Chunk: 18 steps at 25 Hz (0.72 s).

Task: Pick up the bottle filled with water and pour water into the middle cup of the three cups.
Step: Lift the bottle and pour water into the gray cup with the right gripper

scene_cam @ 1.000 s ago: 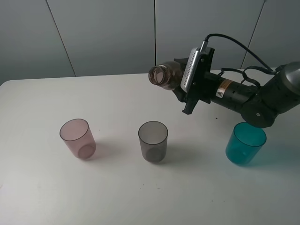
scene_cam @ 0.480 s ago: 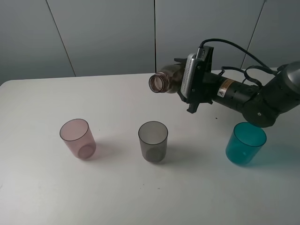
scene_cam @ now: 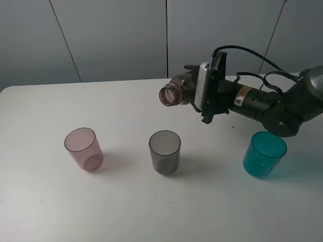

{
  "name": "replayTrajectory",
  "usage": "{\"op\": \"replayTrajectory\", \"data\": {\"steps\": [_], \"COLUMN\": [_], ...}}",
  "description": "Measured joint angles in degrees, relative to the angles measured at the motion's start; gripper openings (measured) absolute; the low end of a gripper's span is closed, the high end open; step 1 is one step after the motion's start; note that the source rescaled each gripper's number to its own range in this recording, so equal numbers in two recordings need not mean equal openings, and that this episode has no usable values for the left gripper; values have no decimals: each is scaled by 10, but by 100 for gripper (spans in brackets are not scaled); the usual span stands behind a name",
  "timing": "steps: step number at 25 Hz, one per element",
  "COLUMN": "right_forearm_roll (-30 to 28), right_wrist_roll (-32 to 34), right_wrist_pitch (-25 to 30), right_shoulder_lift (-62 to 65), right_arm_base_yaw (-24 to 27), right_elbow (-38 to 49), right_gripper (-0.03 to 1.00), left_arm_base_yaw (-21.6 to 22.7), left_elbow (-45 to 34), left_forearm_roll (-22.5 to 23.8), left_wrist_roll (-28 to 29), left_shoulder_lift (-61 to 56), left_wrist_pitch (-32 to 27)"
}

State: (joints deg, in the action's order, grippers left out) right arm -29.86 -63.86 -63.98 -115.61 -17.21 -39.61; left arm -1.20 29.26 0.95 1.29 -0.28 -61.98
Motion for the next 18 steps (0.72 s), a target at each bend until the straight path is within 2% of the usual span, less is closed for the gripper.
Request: {"op": "replayTrajectory", "data": {"steps": [6, 18], "right_forearm_roll": [-25, -38], "right_wrist_roll": [-9, -61], "right_wrist_pitch": [3, 22], "right_shoulder_lift": [0, 0], "right_arm_base_yaw": [0, 0], "right_elbow": [3, 3], "right_gripper": [0, 0], "left_arm_base_yaw": [0, 0], "left_elbow": [0, 0], "left_forearm_roll": [0, 0], "left_wrist_roll": [0, 0], "left_shoulder_lift": [0, 0], "left_wrist_pitch": [0, 0]}}
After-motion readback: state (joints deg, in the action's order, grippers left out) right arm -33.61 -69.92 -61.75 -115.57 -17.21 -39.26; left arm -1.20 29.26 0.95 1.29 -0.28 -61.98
